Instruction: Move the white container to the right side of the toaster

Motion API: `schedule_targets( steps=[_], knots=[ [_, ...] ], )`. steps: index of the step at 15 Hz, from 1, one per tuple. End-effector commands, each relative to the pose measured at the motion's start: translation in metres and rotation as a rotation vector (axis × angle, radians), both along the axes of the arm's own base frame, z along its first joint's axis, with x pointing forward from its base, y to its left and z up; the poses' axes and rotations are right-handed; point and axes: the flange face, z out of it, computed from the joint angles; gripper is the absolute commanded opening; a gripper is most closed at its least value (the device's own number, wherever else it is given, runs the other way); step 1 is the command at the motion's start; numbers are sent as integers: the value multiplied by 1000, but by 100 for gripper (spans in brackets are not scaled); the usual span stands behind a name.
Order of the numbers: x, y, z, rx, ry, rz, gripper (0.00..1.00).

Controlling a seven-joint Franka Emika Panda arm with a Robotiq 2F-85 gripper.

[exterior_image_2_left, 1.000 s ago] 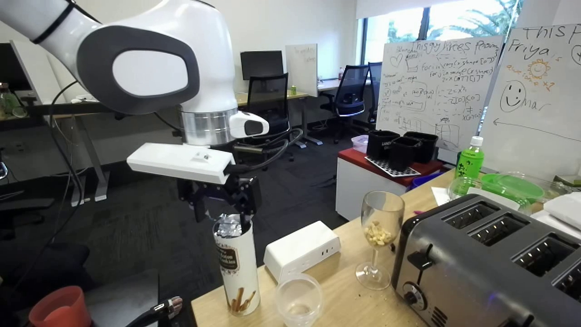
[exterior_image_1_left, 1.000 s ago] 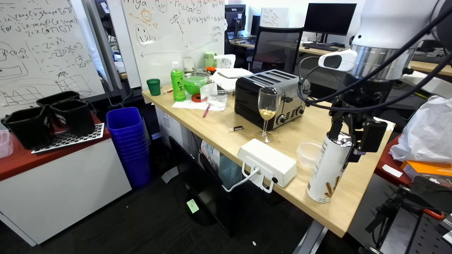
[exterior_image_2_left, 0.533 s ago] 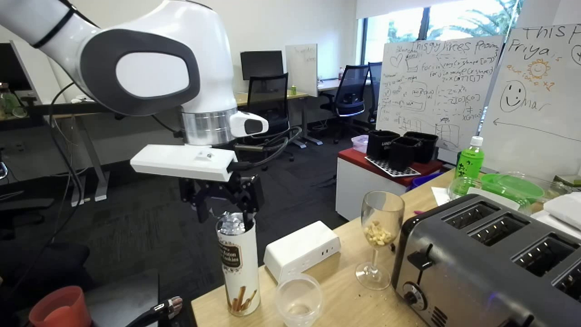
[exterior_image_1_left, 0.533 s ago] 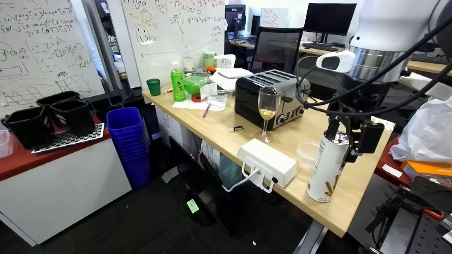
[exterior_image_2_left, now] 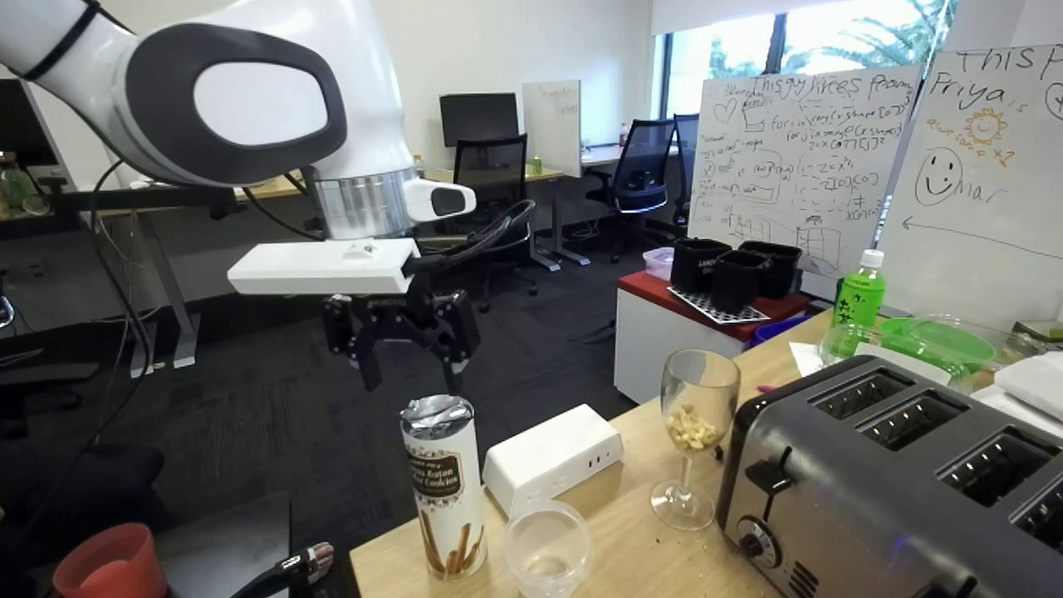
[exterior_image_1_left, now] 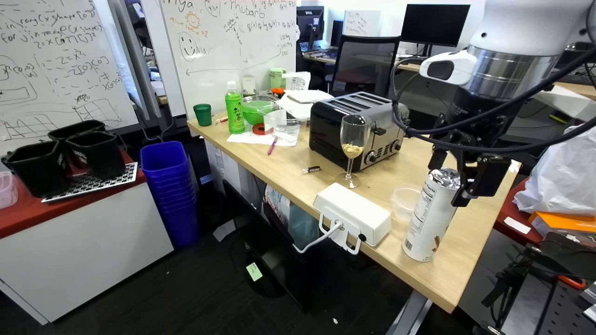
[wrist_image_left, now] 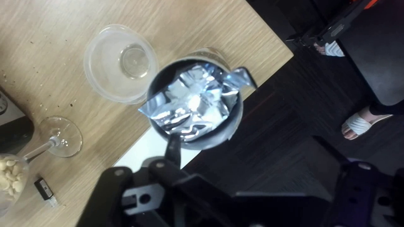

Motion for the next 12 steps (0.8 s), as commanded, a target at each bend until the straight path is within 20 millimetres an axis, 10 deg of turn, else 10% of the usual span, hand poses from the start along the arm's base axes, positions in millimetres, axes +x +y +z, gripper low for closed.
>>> schedule_targets(
  steps=[1, 12],
  knots=[
    [-1, -8, 6, -41, -34, -42, 100],
    [11, -40, -25, -94, 17, -171, 100]
  ],
)
